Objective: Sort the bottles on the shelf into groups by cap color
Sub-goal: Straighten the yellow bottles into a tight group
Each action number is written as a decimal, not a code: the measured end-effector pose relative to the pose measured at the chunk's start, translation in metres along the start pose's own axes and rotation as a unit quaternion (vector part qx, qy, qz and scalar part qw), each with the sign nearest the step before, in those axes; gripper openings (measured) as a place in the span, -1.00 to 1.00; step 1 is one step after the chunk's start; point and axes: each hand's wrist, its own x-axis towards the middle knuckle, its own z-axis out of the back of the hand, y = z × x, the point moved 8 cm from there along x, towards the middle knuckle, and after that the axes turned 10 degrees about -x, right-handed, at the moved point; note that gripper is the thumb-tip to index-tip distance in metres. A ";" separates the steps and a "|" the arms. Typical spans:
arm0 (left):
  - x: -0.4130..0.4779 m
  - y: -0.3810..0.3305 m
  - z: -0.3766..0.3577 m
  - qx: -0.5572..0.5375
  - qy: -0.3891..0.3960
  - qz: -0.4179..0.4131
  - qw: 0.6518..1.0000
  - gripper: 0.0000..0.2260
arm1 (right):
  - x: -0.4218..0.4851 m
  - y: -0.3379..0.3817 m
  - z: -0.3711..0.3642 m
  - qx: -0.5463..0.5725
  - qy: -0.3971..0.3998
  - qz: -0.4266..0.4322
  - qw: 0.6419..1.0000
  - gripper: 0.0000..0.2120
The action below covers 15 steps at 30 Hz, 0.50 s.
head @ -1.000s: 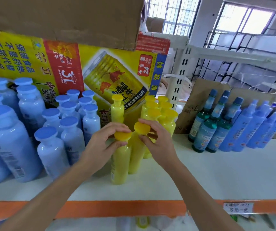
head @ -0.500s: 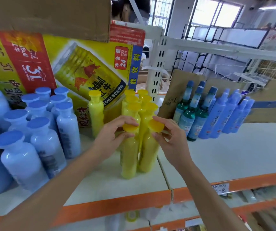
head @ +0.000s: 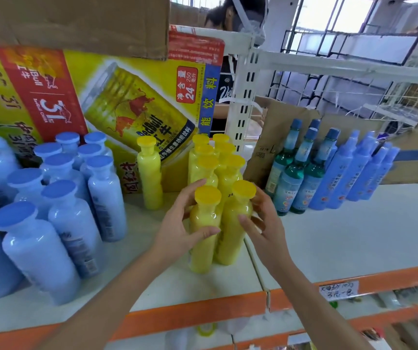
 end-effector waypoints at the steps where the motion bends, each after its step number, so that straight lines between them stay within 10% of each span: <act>1: -0.002 0.005 -0.001 -0.002 -0.005 0.009 1.000 -0.31 | -0.004 -0.008 -0.005 0.002 0.012 -0.012 1.000 -0.53; 15: -0.034 0.065 0.007 -0.011 -0.077 0.117 0.990 -0.41 | -0.027 -0.066 -0.033 -0.059 0.053 -0.101 0.992 -0.39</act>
